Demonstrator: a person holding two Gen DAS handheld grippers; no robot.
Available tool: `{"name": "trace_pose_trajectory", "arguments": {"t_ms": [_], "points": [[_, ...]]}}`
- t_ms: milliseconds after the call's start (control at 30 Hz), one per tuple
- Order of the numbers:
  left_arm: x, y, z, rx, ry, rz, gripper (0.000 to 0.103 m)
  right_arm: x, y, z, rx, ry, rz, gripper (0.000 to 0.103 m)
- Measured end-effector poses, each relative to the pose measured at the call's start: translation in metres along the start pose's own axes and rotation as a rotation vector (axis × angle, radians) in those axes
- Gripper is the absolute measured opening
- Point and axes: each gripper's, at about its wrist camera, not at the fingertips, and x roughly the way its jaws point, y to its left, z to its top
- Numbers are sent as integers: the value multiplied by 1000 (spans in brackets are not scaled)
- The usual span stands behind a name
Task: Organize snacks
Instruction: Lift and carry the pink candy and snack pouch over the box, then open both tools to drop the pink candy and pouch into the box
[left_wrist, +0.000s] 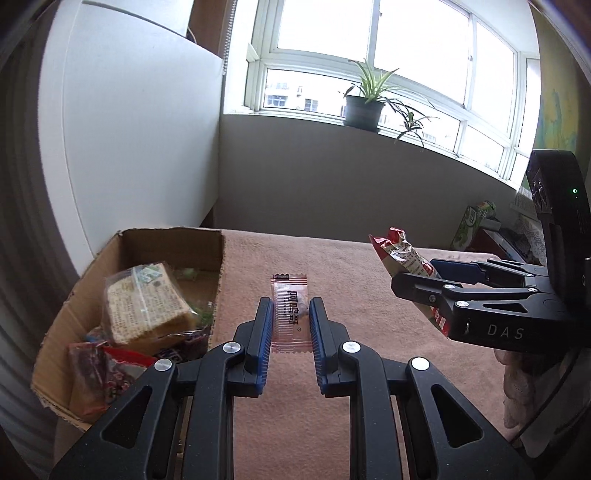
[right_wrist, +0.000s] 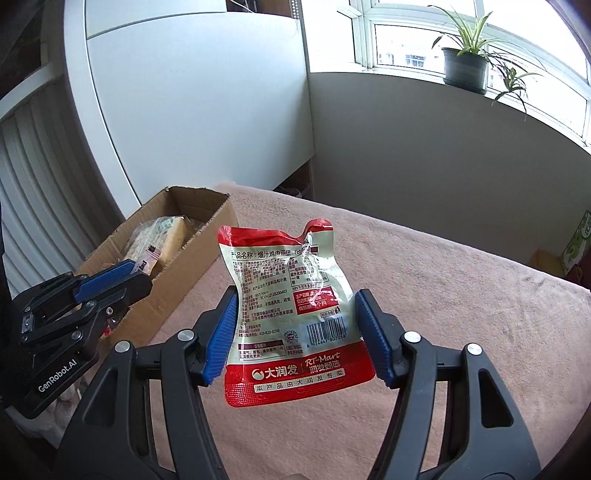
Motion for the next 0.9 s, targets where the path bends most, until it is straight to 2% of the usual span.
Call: {"name": "trace_pose_trajectory", "arguments": {"t_ms": [267,400,733,900], "points": [[-21,79,-8,-133,-39,123,18,35,76,28,-66,4,100,65],[-23,103,-15,-162,-40,167,18,55,103,32,-91,27,132,65],[-14,123,-22,-188,-11,186,18,98,135,35,-103,84,179,66],[-11,124,-22,-194,-9,181,23,98,136,37,-82,72,201,77]]}}
